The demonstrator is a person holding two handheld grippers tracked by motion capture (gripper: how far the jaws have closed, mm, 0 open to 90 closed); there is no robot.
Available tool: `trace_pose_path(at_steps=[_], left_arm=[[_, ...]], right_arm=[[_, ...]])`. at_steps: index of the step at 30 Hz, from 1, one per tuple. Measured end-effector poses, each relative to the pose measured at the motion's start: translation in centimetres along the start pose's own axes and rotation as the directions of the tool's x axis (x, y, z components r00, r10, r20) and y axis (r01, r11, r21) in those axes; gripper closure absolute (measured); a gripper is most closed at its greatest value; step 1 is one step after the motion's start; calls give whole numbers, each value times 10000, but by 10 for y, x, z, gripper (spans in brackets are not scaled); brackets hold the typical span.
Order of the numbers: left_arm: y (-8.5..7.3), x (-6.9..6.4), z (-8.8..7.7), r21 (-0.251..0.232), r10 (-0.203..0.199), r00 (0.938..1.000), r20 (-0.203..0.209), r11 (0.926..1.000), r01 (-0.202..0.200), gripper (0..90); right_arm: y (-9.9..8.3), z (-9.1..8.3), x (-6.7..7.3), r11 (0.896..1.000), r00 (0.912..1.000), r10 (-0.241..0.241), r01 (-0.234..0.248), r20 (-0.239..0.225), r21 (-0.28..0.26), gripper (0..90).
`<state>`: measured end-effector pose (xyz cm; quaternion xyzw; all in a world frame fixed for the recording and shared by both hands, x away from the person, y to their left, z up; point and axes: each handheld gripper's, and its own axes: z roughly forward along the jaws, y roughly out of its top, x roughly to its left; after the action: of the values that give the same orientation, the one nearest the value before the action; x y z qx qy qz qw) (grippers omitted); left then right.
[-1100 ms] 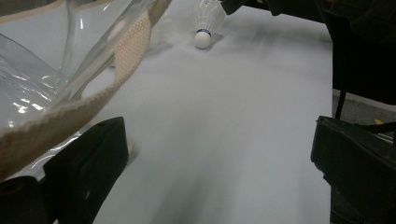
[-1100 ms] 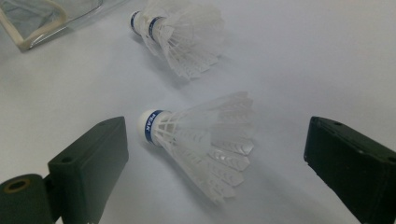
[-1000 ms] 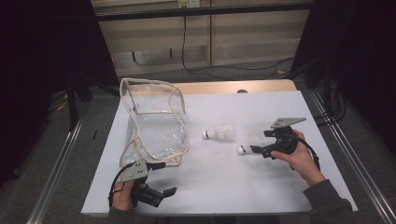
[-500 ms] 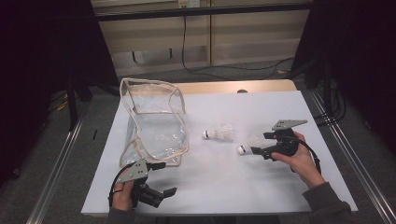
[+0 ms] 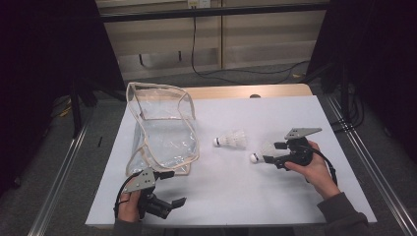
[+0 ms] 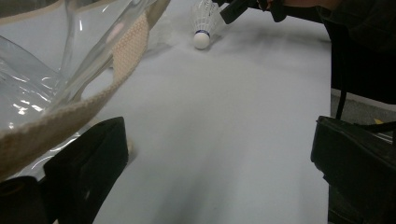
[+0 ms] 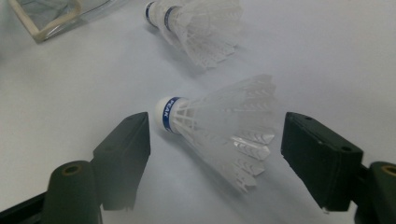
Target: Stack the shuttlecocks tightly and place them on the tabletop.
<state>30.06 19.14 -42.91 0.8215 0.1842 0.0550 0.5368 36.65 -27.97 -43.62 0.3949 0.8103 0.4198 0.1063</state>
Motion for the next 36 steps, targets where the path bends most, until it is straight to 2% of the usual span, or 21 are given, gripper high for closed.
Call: trace_pose_path(at_steps=[3, 9, 14, 28, 36], left_arm=[[0, 0, 0, 45, 46, 10000, 0, 10000, -46, 40], [0, -1, 0, -2, 9, 10000, 34, 10000, -9, 41], [0, -1, 0, 4, 6, 10000, 23, 10000, -6, 41], [0, -1, 0, -5, 17, 10000, 34, 10000, -17, 41], [0, -1, 0, 7, 4, 10000, 31, 10000, -4, 40]], right_arm=[[-1, 1, 0, 9999, 9999, -76, 77, -91, 80, 309], [-2, 1, 0, 10000, 9998, 37, -36, -195, 58, 350], [-3, 1, 1, 9999, 9997, -77, 79, -248, 97, 399], [-3, 2, 2, 9998, 9995, -168, 170, -257, 84, 449], [-4, 4, 4, 9993, 9988, -298, 307, -375, 218, 513]])
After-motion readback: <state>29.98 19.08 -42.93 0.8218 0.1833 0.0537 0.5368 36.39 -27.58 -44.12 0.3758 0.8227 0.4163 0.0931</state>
